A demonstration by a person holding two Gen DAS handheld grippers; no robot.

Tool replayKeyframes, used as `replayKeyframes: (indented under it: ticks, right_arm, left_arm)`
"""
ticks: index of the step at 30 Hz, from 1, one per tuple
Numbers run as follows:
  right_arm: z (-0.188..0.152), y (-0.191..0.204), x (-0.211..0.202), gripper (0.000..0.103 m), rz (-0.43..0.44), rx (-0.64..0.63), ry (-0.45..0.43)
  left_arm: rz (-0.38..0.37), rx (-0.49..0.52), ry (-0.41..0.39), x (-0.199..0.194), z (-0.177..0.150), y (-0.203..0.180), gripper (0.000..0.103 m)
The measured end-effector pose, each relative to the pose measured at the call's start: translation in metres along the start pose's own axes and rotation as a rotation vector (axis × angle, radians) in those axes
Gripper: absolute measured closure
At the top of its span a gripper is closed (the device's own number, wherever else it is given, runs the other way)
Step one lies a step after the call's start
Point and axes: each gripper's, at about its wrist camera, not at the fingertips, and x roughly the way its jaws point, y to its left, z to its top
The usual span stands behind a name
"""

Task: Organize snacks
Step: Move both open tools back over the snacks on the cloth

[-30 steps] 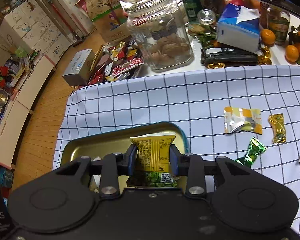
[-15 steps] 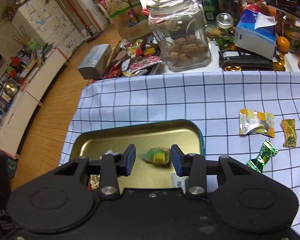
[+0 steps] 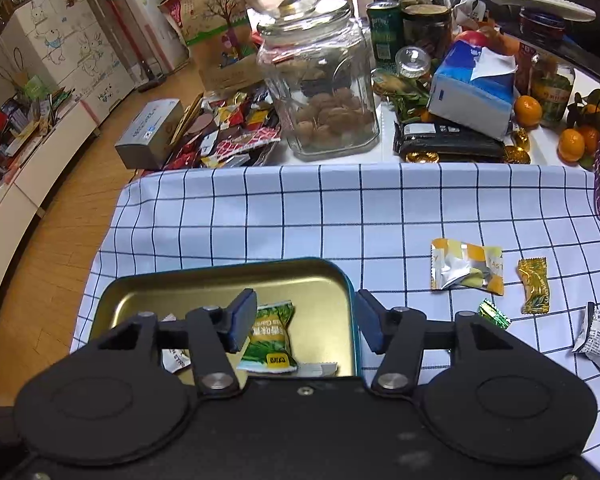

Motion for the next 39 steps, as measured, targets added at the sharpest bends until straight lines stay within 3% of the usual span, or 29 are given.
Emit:
replayKeyframes:
  ticks: [7,16,22,26,39]
  right_arm:
    - [-0.003,-0.002,0.012,0.045,-0.014,0.011,0.101]
    - [-0.007,-0.004,0.008,0.045,-0.085,-0.032,0.031]
    - [-0.008,-0.008,0.013,0.050,-0.153,-0.057,0.082]
    - [-0.010,-0.013,0.011,0.051,-0.191,-0.094,0.069]
    - [-0.002,-0.083,-0.013,0.051,-0.258,0.021,0.058]
  left_arm:
    - [0.001,0.014,-0.002,-0.001,-0.002,-0.004,0.061]
    - [-0.002,0.031,-0.003,-0.004,-0.002,-0.011,0.061]
    - [-0.006,0.038,-0.003,-0.007,-0.001,-0.018,0.061]
    - [-0.016,0.039,-0.014,-0.013,0.001,-0.026,0.061]
    - [-0.067,0.125,-0.047,-0.033,0.002,-0.084,0.061]
